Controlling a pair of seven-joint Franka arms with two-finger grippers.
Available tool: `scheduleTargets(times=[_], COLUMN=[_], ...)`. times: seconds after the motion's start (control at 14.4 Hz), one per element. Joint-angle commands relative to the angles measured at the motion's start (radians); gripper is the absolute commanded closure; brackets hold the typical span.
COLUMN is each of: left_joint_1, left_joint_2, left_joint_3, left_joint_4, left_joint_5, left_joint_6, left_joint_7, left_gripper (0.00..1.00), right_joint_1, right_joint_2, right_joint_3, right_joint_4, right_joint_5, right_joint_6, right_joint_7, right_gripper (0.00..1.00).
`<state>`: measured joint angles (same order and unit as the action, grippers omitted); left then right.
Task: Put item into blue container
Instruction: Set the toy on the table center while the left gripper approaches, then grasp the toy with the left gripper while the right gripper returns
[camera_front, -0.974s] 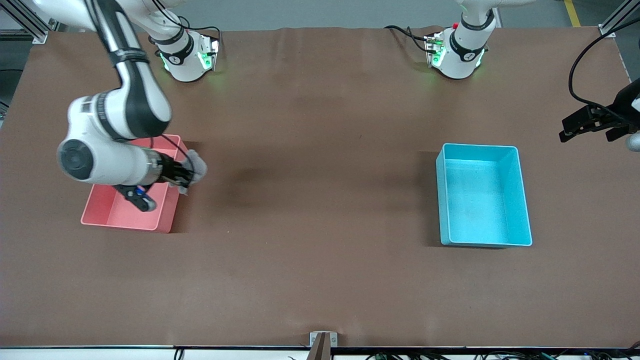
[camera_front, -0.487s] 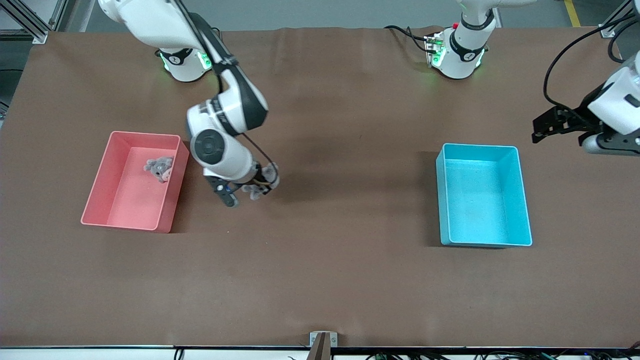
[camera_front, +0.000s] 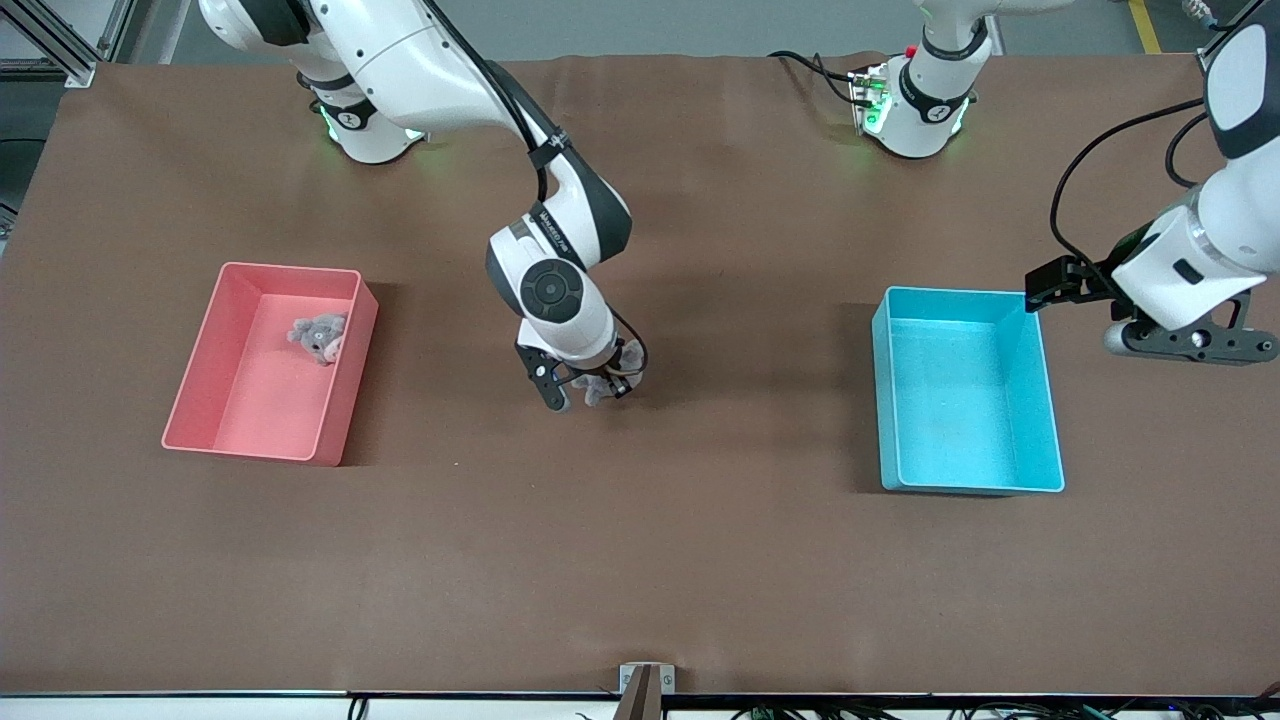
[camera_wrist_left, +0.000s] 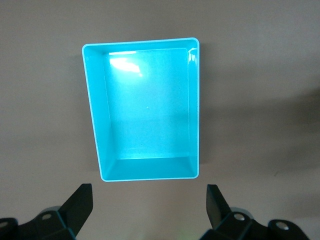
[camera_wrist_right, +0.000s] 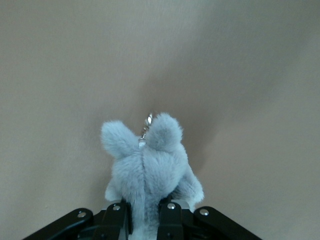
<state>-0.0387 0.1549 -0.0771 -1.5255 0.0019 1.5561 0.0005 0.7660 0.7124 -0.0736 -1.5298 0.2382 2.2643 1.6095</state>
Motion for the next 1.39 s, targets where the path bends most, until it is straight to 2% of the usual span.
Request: scheduleTargets(times=[0.0, 0.14, 0.35, 0.63, 0.97, 1.32], left_joint_1=[0.007, 0.006, 0.01, -0.001, -0.007, -0.117], left_joint_2=[0.017, 0.017, 0.006, 0.008, 0.017, 0.142], left_joint_3=[-0.003, -0.01, -0.012, -0.097, -0.208, -0.219], left_joint_4=[0.001, -0.01, -0.051, -0.1, -0.208, -0.209], left_joint_5=[-0.005, -0.026, -0.115, -0.112, -0.112, -0.111], left_joint_6=[0.001, 0.001, 0.007, 0.085, 0.309, 0.499], left_joint_7=[0.01, -0.005, -0.068, -0.183, -0.28, -0.442], left_gripper=[0.0, 0.0, 0.0, 0.0, 0.0, 0.0], right_joint_1=[0.033, 0.035, 0.033, 0.004, -0.083, -0.256], right_joint_2=[0.028, 0.033, 0.039, 0.029, 0.001, -0.131], right_joint_3=[-0.012, -0.012, -0.014, -0.014, -0.015, -0.012], right_joint_4=[0.019, 0.017, 0.017, 0.043, 0.126, 0.102], right_joint_5=[0.004, 0.003, -0.013, -0.134, -0.135, -0.126], right_joint_6=[0.024, 0.04, 0.038, 0.024, -0.173, -0.396], right_joint_7=[0.04, 0.04, 0.033, -0.031, -0.278, -0.532], right_gripper=[0.91, 0.76, 0.0, 0.0, 0.0, 0.0])
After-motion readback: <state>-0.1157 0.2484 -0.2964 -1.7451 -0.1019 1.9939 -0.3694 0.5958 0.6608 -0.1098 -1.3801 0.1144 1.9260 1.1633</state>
